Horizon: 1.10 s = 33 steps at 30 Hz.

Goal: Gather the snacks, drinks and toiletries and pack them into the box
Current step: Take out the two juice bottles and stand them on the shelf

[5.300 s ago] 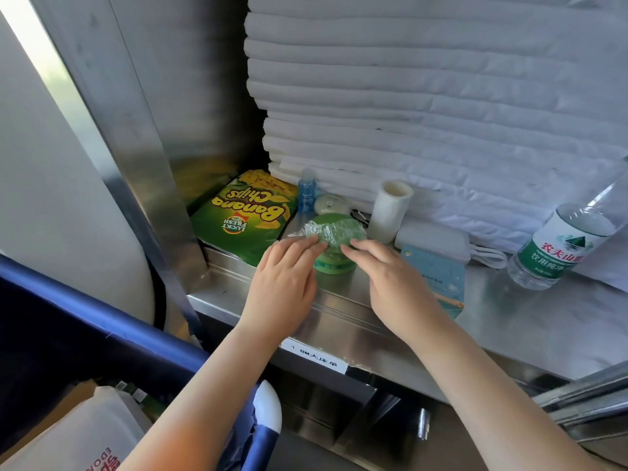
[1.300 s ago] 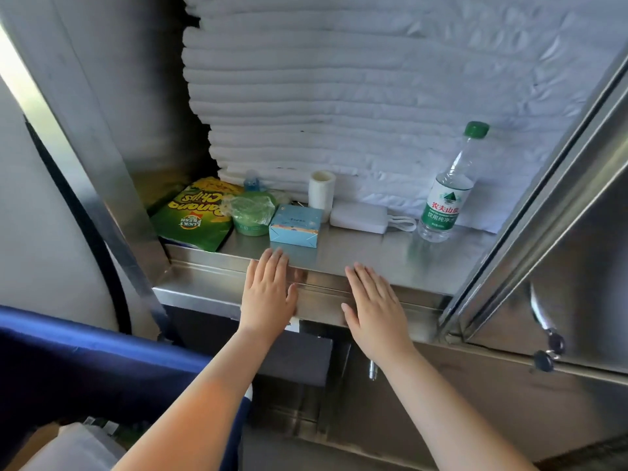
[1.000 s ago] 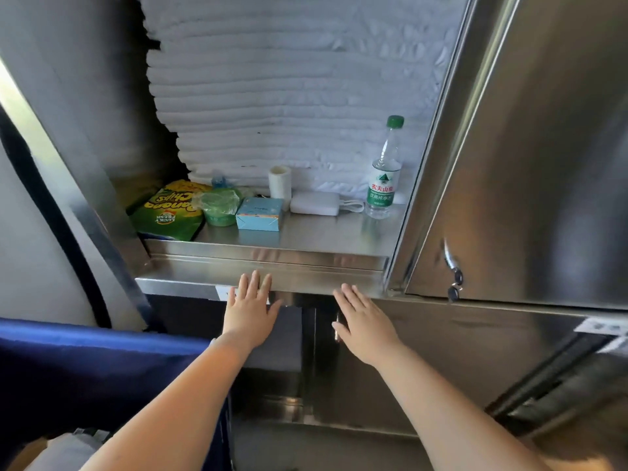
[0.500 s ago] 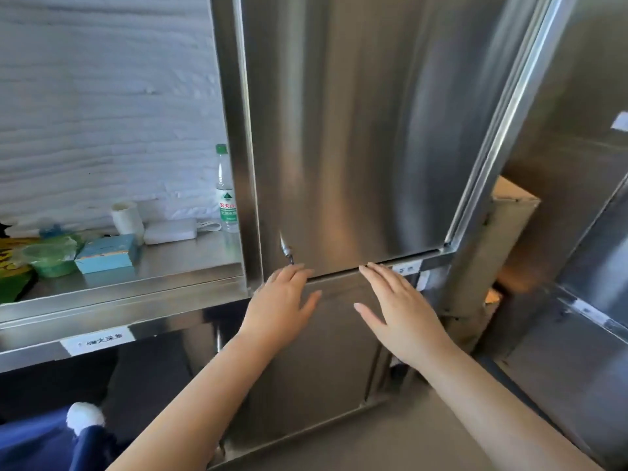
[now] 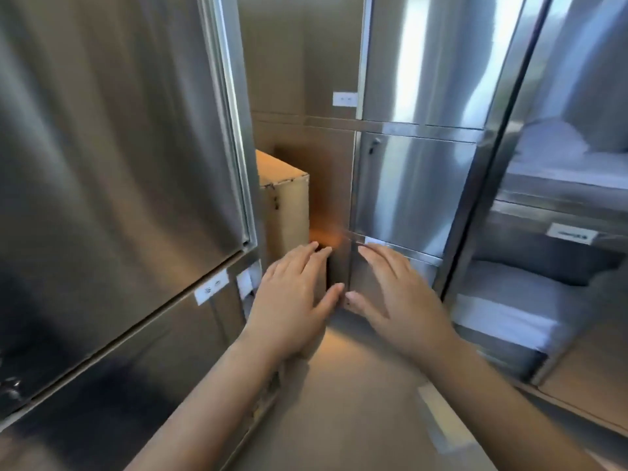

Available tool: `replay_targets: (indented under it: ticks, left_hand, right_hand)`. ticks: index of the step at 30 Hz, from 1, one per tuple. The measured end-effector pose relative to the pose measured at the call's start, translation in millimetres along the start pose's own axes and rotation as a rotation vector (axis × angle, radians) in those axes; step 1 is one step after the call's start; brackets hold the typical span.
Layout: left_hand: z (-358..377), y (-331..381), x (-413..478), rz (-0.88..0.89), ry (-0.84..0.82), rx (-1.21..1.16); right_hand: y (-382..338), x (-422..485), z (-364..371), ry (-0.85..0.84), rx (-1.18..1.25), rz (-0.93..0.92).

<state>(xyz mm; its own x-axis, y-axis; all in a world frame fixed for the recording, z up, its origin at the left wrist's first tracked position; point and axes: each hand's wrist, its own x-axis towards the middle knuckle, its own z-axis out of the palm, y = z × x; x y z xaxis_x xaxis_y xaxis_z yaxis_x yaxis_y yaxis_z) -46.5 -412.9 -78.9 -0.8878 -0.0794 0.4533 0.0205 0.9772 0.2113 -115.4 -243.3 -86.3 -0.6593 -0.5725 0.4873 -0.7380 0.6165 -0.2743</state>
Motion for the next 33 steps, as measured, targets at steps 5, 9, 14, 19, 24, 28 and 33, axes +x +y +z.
replay_targets:
  ticks: [5,9,14,19,24,28,33]
  left_hand:
    - [64,44,77,0.150,-0.059,-0.092]
    - [100,69,146,0.247,-0.060,-0.208]
    - [141,94,229,0.343,-0.025,-0.263]
    - [190,135,269,0.444,-0.124,-0.309]
    - [226,182,316,0.520,-0.161,-0.320]
    - [258,223,355,0.562,-0.169,-0.306]
    - [299,277,413,0.573,-0.154,-0.270]
  right_hand:
    - [84,-5,-19,0.006,-0.147,0.192]
    - [147,20,-40,0.029,-0.208,0.321]
    - [211,49,-56,0.109,-0.247,0.441]
    - [268,40,-55,0.119,-0.298,0.587]
    - [327,45,-71,0.163,-0.322,0.666]
    - [381,52,-84,0.186,-0.331,0.669]
    - [467,62,-108,0.162,-0.336,0.661]
